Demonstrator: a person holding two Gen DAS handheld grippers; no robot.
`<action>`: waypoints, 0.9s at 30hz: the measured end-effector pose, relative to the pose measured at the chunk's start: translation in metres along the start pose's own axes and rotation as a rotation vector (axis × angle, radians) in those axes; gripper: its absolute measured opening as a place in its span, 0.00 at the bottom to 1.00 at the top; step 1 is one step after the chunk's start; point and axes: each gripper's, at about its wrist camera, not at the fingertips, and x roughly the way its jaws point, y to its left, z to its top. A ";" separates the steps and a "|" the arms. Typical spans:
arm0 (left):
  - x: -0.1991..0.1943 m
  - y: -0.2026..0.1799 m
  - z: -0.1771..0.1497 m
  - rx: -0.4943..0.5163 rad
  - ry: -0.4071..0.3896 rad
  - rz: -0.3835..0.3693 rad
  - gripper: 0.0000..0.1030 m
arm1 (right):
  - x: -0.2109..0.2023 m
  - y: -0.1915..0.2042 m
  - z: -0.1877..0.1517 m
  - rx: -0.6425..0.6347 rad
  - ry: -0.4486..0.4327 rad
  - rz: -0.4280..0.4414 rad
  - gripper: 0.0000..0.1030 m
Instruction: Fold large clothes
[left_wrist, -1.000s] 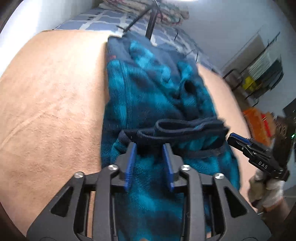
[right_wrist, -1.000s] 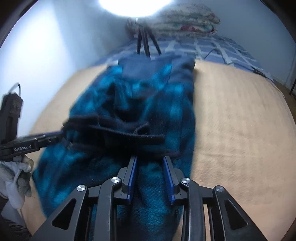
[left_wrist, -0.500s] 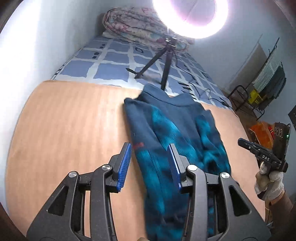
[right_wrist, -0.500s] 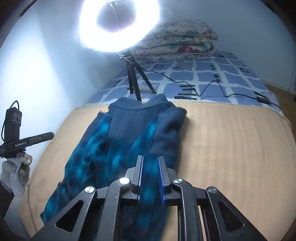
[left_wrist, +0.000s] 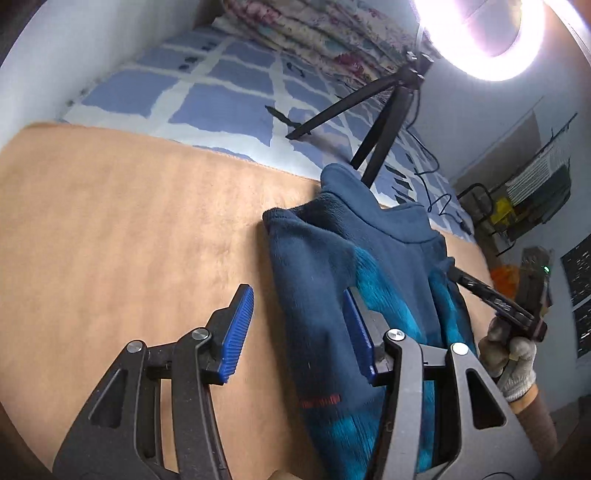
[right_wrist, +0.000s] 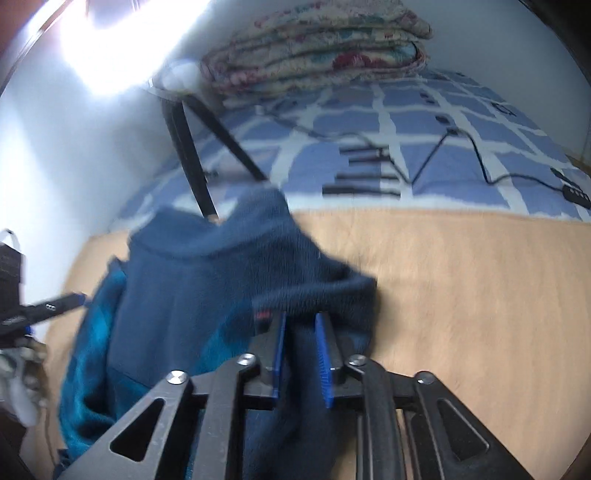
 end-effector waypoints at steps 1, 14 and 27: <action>0.004 0.004 0.001 -0.020 0.003 -0.011 0.50 | -0.009 -0.006 0.002 0.017 -0.028 0.020 0.36; 0.050 0.009 0.033 -0.099 0.033 -0.175 0.42 | 0.020 -0.074 0.007 0.322 -0.016 0.301 0.39; 0.000 -0.042 0.017 0.083 -0.085 -0.157 0.08 | -0.030 -0.013 0.027 0.030 -0.106 0.150 0.06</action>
